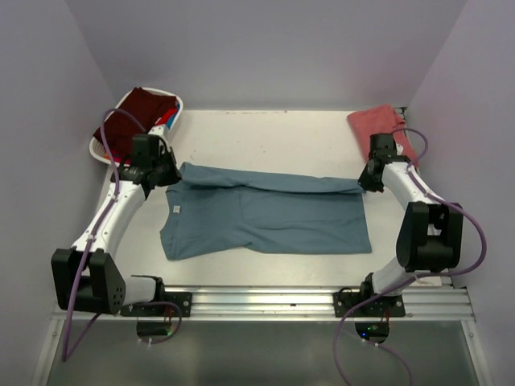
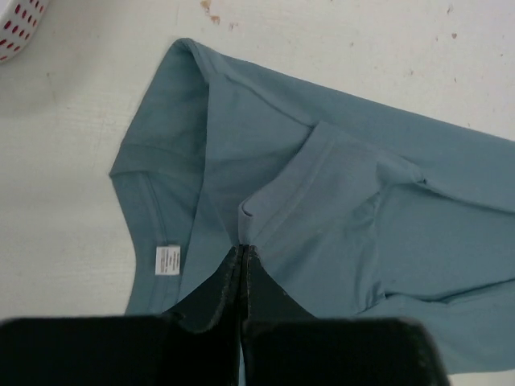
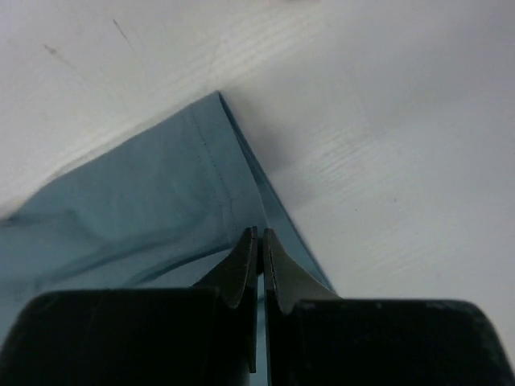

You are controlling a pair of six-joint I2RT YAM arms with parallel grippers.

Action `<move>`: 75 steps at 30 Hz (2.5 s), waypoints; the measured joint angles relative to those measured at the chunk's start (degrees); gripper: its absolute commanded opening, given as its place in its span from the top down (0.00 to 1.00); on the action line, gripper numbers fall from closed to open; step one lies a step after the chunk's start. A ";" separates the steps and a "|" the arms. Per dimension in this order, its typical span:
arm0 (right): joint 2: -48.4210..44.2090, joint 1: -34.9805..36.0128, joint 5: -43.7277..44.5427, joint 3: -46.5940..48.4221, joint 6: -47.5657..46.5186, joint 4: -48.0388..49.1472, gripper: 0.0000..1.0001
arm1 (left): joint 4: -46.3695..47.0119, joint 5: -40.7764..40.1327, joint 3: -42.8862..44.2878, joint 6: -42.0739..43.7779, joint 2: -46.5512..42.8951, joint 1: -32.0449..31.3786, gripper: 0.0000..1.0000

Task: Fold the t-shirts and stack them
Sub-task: Fold the tshirt

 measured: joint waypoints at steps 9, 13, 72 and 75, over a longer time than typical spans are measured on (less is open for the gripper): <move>-8.24 0.59 0.31 -3.67 0.61 -2.95 1.00 | -9.62 -2.12 -1.16 -0.37 -13.00 -0.04 1.00; -9.97 0.72 0.61 -4.98 0.61 -3.48 1.00 | -12.72 -2.45 -1.44 -0.39 -16.37 -0.04 1.00; 8.59 12.28 -3.72 -4.26 0.66 5.18 1.00 | 23.32 0.00 -25.73 -21.86 5.46 -14.05 0.55; 7.39 15.96 -2.05 -5.51 0.52 4.52 1.00 | 26.82 0.50 -16.55 -21.79 15.89 -13.40 0.57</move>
